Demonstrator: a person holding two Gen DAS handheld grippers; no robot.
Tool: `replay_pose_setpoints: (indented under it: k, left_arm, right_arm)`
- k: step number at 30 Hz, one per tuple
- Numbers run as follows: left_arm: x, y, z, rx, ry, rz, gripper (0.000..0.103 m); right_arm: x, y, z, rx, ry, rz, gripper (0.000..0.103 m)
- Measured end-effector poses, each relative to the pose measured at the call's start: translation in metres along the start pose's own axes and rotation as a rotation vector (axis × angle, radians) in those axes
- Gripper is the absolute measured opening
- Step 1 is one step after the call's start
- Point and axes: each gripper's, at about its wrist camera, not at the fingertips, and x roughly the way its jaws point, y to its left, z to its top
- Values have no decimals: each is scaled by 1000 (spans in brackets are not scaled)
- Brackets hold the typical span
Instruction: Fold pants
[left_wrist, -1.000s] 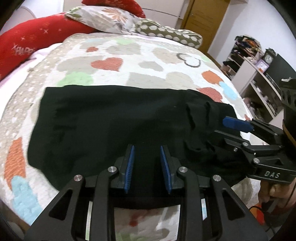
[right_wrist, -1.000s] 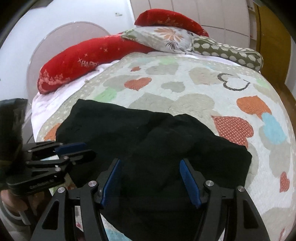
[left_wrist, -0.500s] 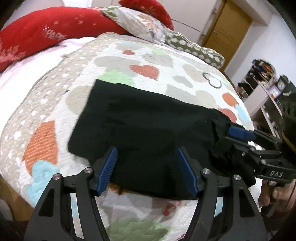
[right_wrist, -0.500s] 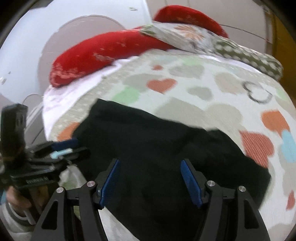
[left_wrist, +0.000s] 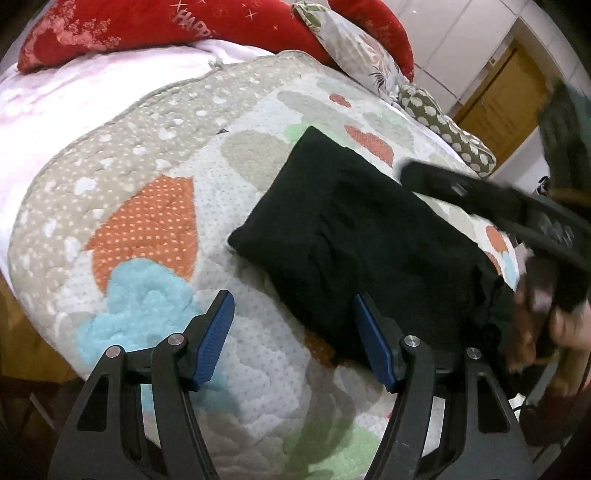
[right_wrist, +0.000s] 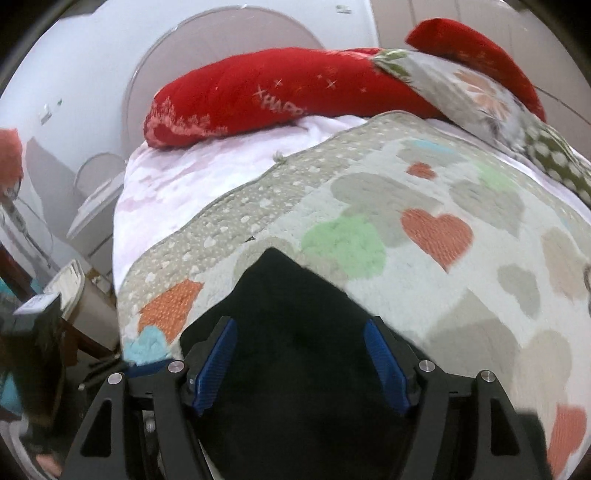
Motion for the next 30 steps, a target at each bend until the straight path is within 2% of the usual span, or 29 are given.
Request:
replay_pose_setpoints:
  k: [5,8,10,11,12,13,14,15,17,21,24,26,27,30]
  left_arm:
    - [10,-2,3,-16,-18,-19,78]
    - [17,-2,7,-16,-29,-23,79]
    - [19,0,9,-30,-40,-39,79]
    - [21,1,10,-35,-46,-51,79]
    - [21,2,11,-36,-53,-68,79]
    - [21,1,13,-31,-51,-82,79]
    - [19,-1,14,-26,-49,-104,72]
    - [15,-4,16,-22,-49,-136,57]
    - [4,-14,19,2,-62,-180,50]
    - [-33,-52,19,122,-147,-266,49]
    - [-54,-102,14,278,-158,-344,49]
    - [-57,-131,8,361,-133,-401,49]
    - [-54,-153,1,422,-97,-445,49]
    - [-32,-199,-21,547,27,-515,49]
  right_arm:
    - [37,-1,18,-36,41,-15,70]
    - [65,-9,23,-14,79,23,70]
    - [81,-14,22,19,96,81,70]
    - [85,-16,21,37,94,99,69]
    - [86,-19,20,66,84,125,56]
    - [85,-21,19,91,76,151,51]
    - [79,-23,19,112,64,173,46]
    - [71,-23,19,114,45,179,40]
    - [47,-23,18,107,-4,183,35]
    - [-24,-35,11,124,-152,193,34]
    - [-83,-56,-8,161,-263,166,31]
    - [-117,-74,-32,200,-312,130,29]
    - [-129,-82,-44,220,-327,113,25]
    - [-159,-111,-89,321,-329,10,24]
